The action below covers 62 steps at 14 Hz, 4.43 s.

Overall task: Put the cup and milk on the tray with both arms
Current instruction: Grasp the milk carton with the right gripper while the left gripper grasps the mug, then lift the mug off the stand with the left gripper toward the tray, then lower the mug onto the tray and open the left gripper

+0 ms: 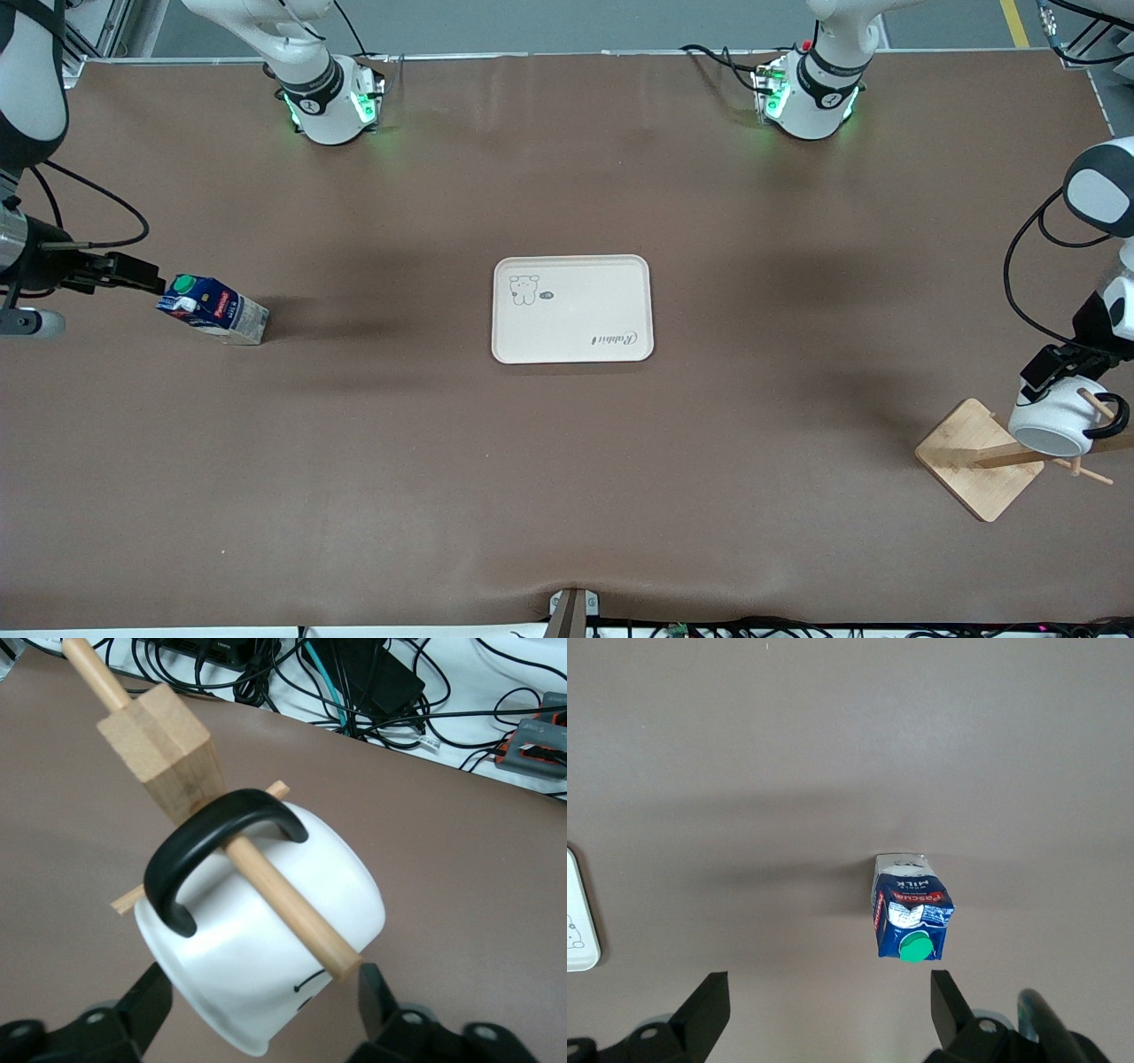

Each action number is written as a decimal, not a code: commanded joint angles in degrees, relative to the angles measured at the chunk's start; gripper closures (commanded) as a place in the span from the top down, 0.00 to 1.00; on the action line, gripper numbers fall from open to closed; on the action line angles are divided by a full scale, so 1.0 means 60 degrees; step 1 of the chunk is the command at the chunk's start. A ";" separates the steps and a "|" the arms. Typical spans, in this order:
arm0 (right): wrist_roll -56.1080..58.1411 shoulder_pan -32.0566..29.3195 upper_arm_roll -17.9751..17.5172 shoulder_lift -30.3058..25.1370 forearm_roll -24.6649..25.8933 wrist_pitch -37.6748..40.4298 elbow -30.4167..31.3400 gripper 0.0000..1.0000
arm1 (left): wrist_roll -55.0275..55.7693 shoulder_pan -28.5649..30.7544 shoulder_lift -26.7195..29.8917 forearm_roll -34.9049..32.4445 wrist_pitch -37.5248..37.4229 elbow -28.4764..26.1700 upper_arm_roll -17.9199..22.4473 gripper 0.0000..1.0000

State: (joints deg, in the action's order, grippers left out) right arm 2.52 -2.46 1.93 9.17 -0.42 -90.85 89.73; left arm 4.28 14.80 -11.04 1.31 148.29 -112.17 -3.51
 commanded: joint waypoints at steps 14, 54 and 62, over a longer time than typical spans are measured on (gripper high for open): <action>-0.1107 -0.0236 -0.0101 0.0683 -0.0091 0.0771 -0.0233 1.00 | -0.0260 -0.0109 -0.0050 0.0221 0.0012 0.0310 -0.0395 0.00; 0.0459 -0.0894 -0.0145 -0.0268 0.0231 -0.0710 0.1116 0.00 | 0.9097 -0.4120 -0.1894 0.1027 -0.3711 0.2127 -0.2710 0.00; 0.0414 -0.0294 -0.0160 -0.0253 0.0290 -0.0020 0.0719 0.00 | 1.2626 -0.5761 -0.3168 0.0209 -0.2452 0.1995 -0.2652 0.00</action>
State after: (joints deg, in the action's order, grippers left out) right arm 5.17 -4.14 0.93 6.63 1.70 -92.94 95.81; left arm 74.91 -17.56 -28.27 4.97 131.47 -100.65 -19.93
